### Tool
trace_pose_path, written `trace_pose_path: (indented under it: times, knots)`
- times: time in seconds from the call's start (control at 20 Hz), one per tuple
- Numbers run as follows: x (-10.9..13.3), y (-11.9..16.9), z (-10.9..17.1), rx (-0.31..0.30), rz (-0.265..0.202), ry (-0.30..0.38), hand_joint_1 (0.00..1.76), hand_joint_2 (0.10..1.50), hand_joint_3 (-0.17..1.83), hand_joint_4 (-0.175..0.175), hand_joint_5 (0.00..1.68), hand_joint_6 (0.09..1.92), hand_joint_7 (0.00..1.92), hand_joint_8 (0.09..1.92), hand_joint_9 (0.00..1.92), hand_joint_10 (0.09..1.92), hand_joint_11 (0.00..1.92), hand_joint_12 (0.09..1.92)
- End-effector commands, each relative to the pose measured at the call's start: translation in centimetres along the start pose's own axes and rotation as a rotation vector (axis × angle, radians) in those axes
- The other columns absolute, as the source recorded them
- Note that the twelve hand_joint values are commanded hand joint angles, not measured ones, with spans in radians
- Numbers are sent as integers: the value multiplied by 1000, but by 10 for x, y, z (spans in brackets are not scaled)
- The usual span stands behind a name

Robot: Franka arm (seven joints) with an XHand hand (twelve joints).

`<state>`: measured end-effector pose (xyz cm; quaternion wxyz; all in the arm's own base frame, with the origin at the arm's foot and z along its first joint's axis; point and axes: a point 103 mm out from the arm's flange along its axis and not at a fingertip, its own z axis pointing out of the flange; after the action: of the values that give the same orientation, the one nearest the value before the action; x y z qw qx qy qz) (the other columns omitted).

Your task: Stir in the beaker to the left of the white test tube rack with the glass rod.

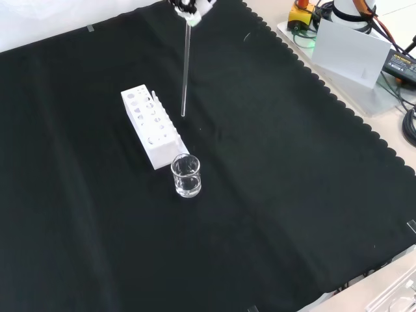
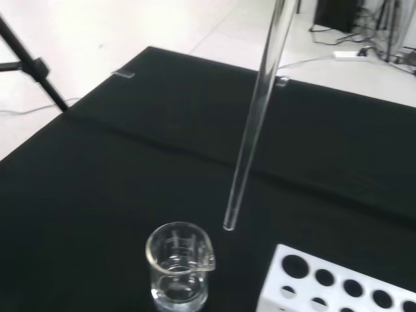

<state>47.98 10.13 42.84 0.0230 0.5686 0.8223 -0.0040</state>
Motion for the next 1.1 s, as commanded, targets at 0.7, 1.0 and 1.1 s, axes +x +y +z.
trace_pose_path:
  times: [0.7, 1.0, 1.1]
  knots:
    - [29, 31, 36, 2, -150, 14, 1503, 1123, 0, -175, 871, 871, 737, 1279, 886, 1487, 962, 1051]
    - [31, 44, 39, 1, -170, 20, 1503, 1124, 0, -175, 871, 869, 734, 1281, 882, 1491, 959, 1059]
    - [31, 47, 42, 4, -176, 23, 1503, 1124, 0, -175, 871, 869, 733, 1282, 881, 1492, 959, 1061]
